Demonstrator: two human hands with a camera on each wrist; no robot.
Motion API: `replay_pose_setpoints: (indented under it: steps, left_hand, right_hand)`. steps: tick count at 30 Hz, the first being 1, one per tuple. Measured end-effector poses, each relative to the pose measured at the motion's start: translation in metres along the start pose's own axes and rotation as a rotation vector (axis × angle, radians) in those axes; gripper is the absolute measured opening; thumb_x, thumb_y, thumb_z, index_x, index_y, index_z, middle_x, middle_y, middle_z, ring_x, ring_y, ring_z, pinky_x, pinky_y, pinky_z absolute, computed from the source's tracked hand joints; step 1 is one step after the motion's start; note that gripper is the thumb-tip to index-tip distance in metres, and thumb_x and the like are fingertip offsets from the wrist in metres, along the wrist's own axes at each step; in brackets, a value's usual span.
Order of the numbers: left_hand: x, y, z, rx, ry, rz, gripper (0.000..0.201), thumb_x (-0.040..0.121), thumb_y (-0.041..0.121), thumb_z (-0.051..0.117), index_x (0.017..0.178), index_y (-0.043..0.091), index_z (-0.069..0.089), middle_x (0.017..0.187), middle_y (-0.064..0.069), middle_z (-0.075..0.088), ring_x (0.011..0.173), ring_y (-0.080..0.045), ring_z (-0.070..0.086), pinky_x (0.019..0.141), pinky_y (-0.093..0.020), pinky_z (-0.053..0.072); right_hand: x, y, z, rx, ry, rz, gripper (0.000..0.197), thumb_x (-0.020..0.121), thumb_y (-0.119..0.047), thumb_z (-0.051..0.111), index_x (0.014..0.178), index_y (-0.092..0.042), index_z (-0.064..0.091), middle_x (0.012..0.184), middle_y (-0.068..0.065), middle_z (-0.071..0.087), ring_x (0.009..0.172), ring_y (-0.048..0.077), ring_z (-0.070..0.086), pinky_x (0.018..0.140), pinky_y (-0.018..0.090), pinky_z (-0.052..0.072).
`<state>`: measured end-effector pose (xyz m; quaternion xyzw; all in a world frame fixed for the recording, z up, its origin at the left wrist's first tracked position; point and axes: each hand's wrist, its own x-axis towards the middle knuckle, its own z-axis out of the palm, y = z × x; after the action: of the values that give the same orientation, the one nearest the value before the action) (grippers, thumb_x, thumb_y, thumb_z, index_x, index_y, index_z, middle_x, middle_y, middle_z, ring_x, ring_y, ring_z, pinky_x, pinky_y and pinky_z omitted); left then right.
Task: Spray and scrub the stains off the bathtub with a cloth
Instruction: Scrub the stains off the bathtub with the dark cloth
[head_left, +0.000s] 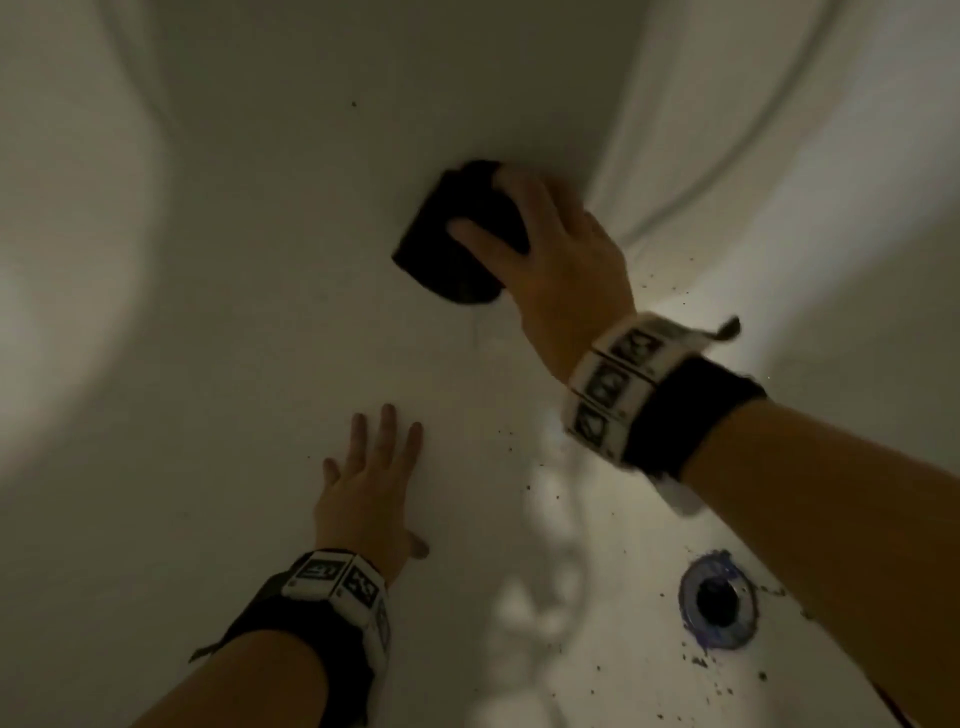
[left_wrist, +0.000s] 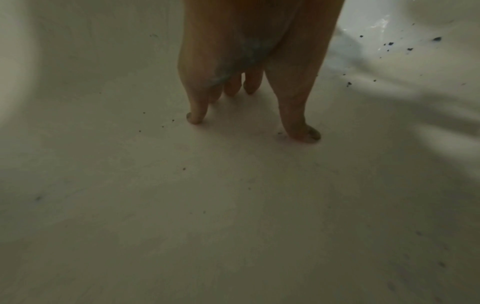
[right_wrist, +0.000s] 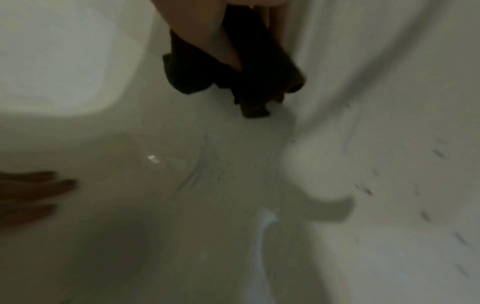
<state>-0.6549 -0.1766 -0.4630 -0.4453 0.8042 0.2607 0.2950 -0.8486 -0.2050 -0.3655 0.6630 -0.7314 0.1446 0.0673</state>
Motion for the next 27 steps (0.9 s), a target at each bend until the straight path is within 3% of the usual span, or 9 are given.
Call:
replay_pose_setpoints:
  steps: [3,7,9,11,14,17,21,25,27]
  left_hand:
    - [0.002,-0.001,0.001,0.002,-0.013,-0.006,0.119,0.075,0.043,0.071,0.143,0.027,-0.026,0.145,0.002,-0.039,0.139,-0.027,-0.028,0.116,-0.048,0.005]
    - [0.002,0.000,0.001,0.021,-0.009,0.007,0.119,0.075,0.045,0.070,0.143,0.026,-0.026,0.135,0.006,-0.044,0.139,-0.027,-0.028,0.116,-0.048,0.005]
    - [0.002,-0.001,0.000,0.027,-0.008,0.011,0.119,0.075,0.046,0.070,0.143,0.025,-0.026,0.137,0.005,-0.043,0.139,-0.027,-0.028,0.116,-0.048,0.005]
    - [0.002,0.000,-0.001,0.016,-0.021,0.009,0.120,0.075,0.046,0.070,0.143,0.024,-0.026,0.137,0.005,-0.043,0.139,-0.027,-0.028,0.116,-0.047,0.004]
    - [0.001,-0.001,-0.001,0.013,-0.020,0.009,0.120,0.074,0.046,0.071,0.143,0.024,-0.026,0.131,0.007,-0.044,0.139,-0.026,-0.027,0.116,-0.047,0.005]
    - [0.001,-0.001,-0.002,0.008,-0.022,0.009,0.120,0.074,0.046,0.071,0.143,0.025,-0.026,0.138,0.006,-0.043,0.139,-0.026,-0.026,0.116,-0.048,0.006]
    - [0.002,-0.001,-0.001,0.028,-0.021,0.000,0.121,0.073,0.048,0.071,0.143,0.026,-0.026,0.143,0.003,-0.041,0.140,-0.027,-0.025,0.116,-0.048,0.008]
    - [0.001,-0.001,-0.001,0.020,-0.010,0.006,0.120,0.074,0.048,0.070,0.143,0.025,-0.026,0.136,0.006,-0.043,0.140,-0.026,-0.025,0.115,-0.048,0.007]
    - [0.001,-0.001,-0.001,0.015,-0.006,0.007,0.120,0.074,0.047,0.070,0.143,0.026,-0.025,0.133,0.007,-0.044,0.140,-0.026,-0.025,0.115,-0.047,0.007]
  right_hand:
    - [0.007,-0.001,0.026,-0.228,-0.194,-0.243,0.039,0.081,-0.018,0.038,0.097,-0.020,0.073,0.114,0.009,0.066,0.094,0.035,0.064,0.065,0.038,0.056]
    - [-0.083,0.011,0.060,-0.177,-0.759,-0.088,0.056,0.088,-0.014,0.057,0.141,-0.019,0.038,0.150,0.013,0.026,0.130,0.041,0.031,0.100,0.051,0.039]
    - [-0.128,0.007,0.059,-0.082,-0.732,-0.024,0.073,0.050,-0.020,0.086,0.119,-0.020,0.063,0.126,0.015,0.057,0.103,0.041,0.058,0.077,0.046,0.055]
    - [-0.161,0.009,0.054,-0.014,-0.781,-0.029,0.043,0.049,-0.030,0.082,0.092,-0.029,0.074,0.098,0.005,0.070,0.075,0.029,0.068,0.055,0.031,0.057]
    - [-0.178,0.025,0.036,0.086,-0.639,-0.213,0.019,0.064,-0.024,0.074,0.082,-0.028,0.073,0.094,0.003,0.069,0.074,0.026,0.066,0.056,0.029,0.056]
    - [-0.140,0.048,-0.004,0.288,-0.291,0.129,0.016,0.079,-0.025,0.070,0.089,-0.036,0.064,0.100,-0.002,0.066,0.095,0.015,0.062,0.088,0.035,0.050]
    - [-0.045,0.088,-0.074,0.240,0.387,0.336,0.019,0.079,-0.009,0.062,0.094,-0.020,0.059,0.097,-0.010,0.051,0.088,0.010,0.057,0.085,0.010,0.039]
    - [-0.003,0.092,-0.083,0.352,0.516,0.387,0.020,0.085,-0.012,0.056,0.104,-0.016,0.052,0.112,0.001,0.051,0.097,0.003,0.058,0.083,0.021,0.050]
    - [-0.007,0.102,-0.069,0.205,0.371,0.335,0.020,0.085,-0.022,0.054,0.100,-0.035,0.052,0.120,0.008,0.049,0.100,0.015,0.055,0.085,0.029,0.047]
